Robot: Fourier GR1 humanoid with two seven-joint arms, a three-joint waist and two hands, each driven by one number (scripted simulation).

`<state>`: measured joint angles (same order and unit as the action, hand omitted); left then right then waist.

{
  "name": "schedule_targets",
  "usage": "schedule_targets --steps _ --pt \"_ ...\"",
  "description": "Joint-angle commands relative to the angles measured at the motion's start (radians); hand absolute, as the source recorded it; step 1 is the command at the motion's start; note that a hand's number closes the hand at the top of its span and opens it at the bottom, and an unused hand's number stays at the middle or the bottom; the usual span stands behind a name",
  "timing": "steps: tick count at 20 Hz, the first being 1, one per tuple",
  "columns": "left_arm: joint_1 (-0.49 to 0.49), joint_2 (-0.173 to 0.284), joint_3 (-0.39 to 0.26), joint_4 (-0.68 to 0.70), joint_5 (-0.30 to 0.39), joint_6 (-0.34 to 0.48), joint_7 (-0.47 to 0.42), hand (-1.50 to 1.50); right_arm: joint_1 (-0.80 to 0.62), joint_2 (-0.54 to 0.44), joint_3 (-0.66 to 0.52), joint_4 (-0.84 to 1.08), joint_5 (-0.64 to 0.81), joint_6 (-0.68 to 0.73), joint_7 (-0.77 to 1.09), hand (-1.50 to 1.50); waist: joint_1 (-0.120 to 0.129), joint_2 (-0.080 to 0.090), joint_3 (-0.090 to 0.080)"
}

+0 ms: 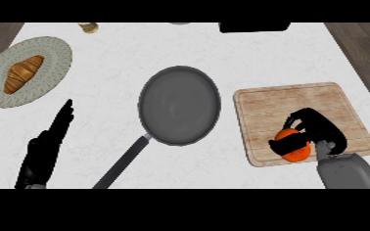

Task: Pick the squash from the cutting board and place it in the pan

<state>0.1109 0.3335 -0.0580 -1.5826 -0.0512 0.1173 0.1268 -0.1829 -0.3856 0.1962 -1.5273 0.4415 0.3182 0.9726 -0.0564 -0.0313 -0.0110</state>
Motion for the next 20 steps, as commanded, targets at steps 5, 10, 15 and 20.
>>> schedule_targets --steps 5,10,15,20 --pt "-0.011 0.008 0.008 -0.021 -0.015 0.014 0.033 0.00 0.106 -0.032 0.147 -0.371 0.460 -0.259 0.181 1.50 -0.022 -0.001 0.006" --pt "-0.012 -0.014 -0.022 -0.022 -0.033 0.017 0.027 0.00 0.074 -0.059 0.235 -0.630 0.709 -0.216 0.223 1.50 0.005 0.010 0.007" --pt "-0.026 -0.019 -0.021 0.003 -0.035 -0.014 -0.025 0.00 -0.072 0.139 0.355 -0.585 0.910 -0.104 0.311 1.50 0.060 0.029 0.010" --pt "-0.006 -0.011 -0.029 -0.062 -0.042 -0.032 0.018 0.00 -0.234 0.358 0.321 -0.451 0.922 -0.096 0.276 1.50 0.071 0.031 0.010"
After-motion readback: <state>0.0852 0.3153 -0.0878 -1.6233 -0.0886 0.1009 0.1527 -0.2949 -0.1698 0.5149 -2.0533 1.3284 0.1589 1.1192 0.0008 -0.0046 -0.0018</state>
